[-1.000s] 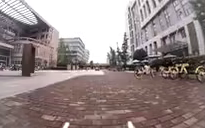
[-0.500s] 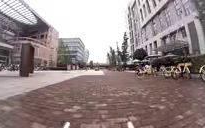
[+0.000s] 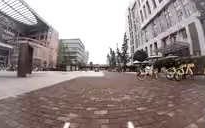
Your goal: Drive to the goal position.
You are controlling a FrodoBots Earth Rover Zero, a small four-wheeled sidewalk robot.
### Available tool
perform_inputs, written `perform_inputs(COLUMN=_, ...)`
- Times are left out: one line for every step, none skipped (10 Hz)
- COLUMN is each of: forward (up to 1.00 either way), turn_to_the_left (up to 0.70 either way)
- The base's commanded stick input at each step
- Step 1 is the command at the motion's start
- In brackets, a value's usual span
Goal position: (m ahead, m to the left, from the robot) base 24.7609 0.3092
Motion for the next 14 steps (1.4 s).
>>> perform_inputs(forward=0.45, turn_to_the_left=0.00)
perform_inputs(forward=0.45, turn_to_the_left=0.00)
perform_inputs(forward=0.45, turn_to_the_left=0.00)
perform_inputs(forward=0.45, turn_to_the_left=0.00)
perform_inputs(forward=0.45, turn_to_the_left=0.00)
perform_inputs(forward=0.45, turn_to_the_left=0.00)
perform_inputs(forward=0.45, turn_to_the_left=0.00)
perform_inputs(forward=0.45, turn_to_the_left=0.00)
perform_inputs(forward=0.45, turn_to_the_left=0.00)
perform_inputs(forward=0.45, turn_to_the_left=0.00)
perform_inputs(forward=0.45, turn_to_the_left=0.00)
perform_inputs(forward=0.45, turn_to_the_left=0.00)
perform_inputs(forward=0.45, turn_to_the_left=0.00)
perform_inputs(forward=0.45, turn_to_the_left=0.00)
